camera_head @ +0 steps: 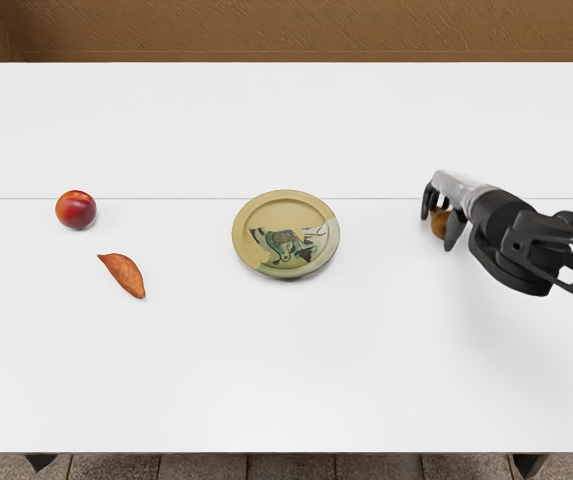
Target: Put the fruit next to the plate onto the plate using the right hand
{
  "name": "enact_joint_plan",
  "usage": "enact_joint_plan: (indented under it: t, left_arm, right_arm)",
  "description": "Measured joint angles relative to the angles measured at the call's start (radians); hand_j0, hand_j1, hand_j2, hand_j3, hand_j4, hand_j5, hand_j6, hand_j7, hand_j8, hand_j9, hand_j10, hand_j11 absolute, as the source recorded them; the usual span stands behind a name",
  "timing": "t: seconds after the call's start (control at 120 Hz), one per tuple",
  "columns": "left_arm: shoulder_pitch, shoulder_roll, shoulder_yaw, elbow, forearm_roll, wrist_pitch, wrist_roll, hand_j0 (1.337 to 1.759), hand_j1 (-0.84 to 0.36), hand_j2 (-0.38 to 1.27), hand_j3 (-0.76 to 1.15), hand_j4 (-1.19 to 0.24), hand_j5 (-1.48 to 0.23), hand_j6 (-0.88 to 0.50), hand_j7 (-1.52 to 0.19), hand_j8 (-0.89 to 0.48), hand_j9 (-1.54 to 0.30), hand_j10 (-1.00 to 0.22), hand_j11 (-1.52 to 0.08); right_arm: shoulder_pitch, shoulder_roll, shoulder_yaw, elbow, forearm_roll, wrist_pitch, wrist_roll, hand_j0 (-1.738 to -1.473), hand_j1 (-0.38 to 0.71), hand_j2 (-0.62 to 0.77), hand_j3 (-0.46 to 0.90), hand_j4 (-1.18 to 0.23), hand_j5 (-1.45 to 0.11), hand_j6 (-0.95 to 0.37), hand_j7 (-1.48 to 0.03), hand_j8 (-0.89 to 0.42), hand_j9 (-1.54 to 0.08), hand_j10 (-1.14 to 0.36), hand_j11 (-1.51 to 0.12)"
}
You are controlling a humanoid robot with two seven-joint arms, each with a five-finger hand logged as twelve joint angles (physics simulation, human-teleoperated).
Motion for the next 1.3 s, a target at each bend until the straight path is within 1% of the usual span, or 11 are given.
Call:
enact_joint_plan:
  t: [0.008,0.025,0.058,0.083,0.175,0.267,0.417,0.467,0.517,0.775,1.3]
  left_arm:
    - [0.000,0.000,0.000,0.000,0.000,0.000,0.000,1.658,0.35,0.00,0.00,0.00,0.00,0.00,0.00,0.00,0.00,0.00,0.00]
    - [0.000,0.000,0.000,0.000,0.000,0.000,0.000,1.658,0.35,0.00,0.00,0.00,0.00,0.00,0.00,0.00,0.00,0.00,0.00]
    - [0.000,0.000,0.000,0.000,0.000,0.000,0.000,1.658,0.35,0.00,0.00,0.00,0.00,0.00,0.00,0.00,0.00,0.00,0.00]
    - [0.000,0.000,0.000,0.000,0.000,0.000,0.000,1.658,0.35,0.00,0.00,0.00,0.00,0.00,0.00,0.00,0.00,0.00,0.00]
    - [0.000,0.000,0.000,0.000,0.000,0.000,0.000,1.658,0.35,0.00,0.00,0.00,0.00,0.00,0.00,0.00,0.00,0.00,0.00]
    - [0.000,0.000,-0.001,0.000,0.000,0.000,0.000,1.658,0.35,0.00,0.00,0.00,0.00,0.00,0.00,0.00,0.00,0.00,0.00]
    - [0.000,0.000,-0.001,0.000,0.000,0.000,0.000,1.658,0.35,0.00,0.00,0.00,0.00,0.00,0.00,0.00,0.00,0.00,0.00]
    - [0.000,0.000,-0.001,0.000,0.000,0.000,0.000,1.658,0.35,0.00,0.00,0.00,0.00,0.00,0.00,0.00,0.00,0.00,0.00]
    - [0.000,0.000,0.000,0.000,0.000,0.000,0.000,1.658,0.35,0.00,0.00,0.00,0.00,0.00,0.00,0.00,0.00,0.00,0.00]
    - [0.000,0.000,0.000,0.000,0.000,0.000,0.000,1.658,0.35,0.00,0.00,0.00,0.00,0.00,0.00,0.00,0.00,0.00,0.00]
    - [0.000,0.000,0.000,0.000,0.000,0.000,0.000,1.658,0.35,0.00,0.00,0.00,0.00,0.00,0.00,0.00,0.00,0.00,0.00]
  right_arm:
    - [0.001,0.000,0.000,0.000,0.001,-0.001,0.000,-1.645,0.16,0.26,0.00,-0.82,-1.14,-0.40,-1.09,-0.24,-1.15,-0.68,-1.15]
    - [0.003,0.001,0.001,-0.001,0.002,0.000,0.000,-1.646,0.17,0.26,0.00,-0.82,-1.15,-0.33,-1.09,-0.25,-1.16,-0.68,-1.16]
    - [0.007,0.002,0.002,-0.001,0.003,0.000,0.001,-1.647,0.19,0.28,0.00,-0.82,-1.16,-0.34,-1.10,-0.27,-1.16,-0.67,-1.16]
    - [0.009,0.002,0.003,-0.001,0.005,0.000,0.001,-1.647,0.21,0.29,0.00,-0.82,-1.17,-0.34,-1.10,-0.22,-1.17,-0.66,-1.17]
    - [0.018,0.010,0.004,-0.002,0.006,0.001,0.001,-1.649,0.26,0.32,0.00,-0.82,-1.20,-0.32,-1.12,-0.21,-1.17,-0.62,-1.17]
    - [0.029,0.018,0.006,-0.009,0.006,0.000,0.002,-1.651,0.26,0.34,0.00,-0.83,-1.20,-0.38,-1.12,-0.28,-1.18,-0.65,-1.19]
    - [0.058,0.029,0.007,-0.022,0.021,0.001,0.002,-1.652,0.29,0.32,0.00,-0.83,-1.20,-0.44,-1.13,-0.31,-1.18,-0.69,-1.19]
    - [0.072,0.030,0.007,-0.024,0.035,0.002,0.002,-1.654,0.32,0.39,0.00,-0.83,-1.21,-0.43,-1.13,-0.30,-1.18,-0.67,-1.19]
    - [0.083,0.030,0.007,-0.025,0.048,0.003,0.002,-1.655,0.33,0.40,0.00,-0.83,-1.22,-0.42,-1.13,-0.31,-1.18,-0.66,-1.19]
    - [0.114,0.037,0.008,-0.025,0.074,0.002,0.002,-1.658,0.43,0.59,0.00,-0.83,-1.23,-0.42,-1.13,-0.32,-1.19,-0.74,-1.20]
    - [0.188,0.124,0.007,-0.011,0.078,0.000,0.002,-1.658,0.42,0.57,0.00,-0.83,-1.23,-0.43,-1.13,-0.33,-1.18,-0.82,-1.19]
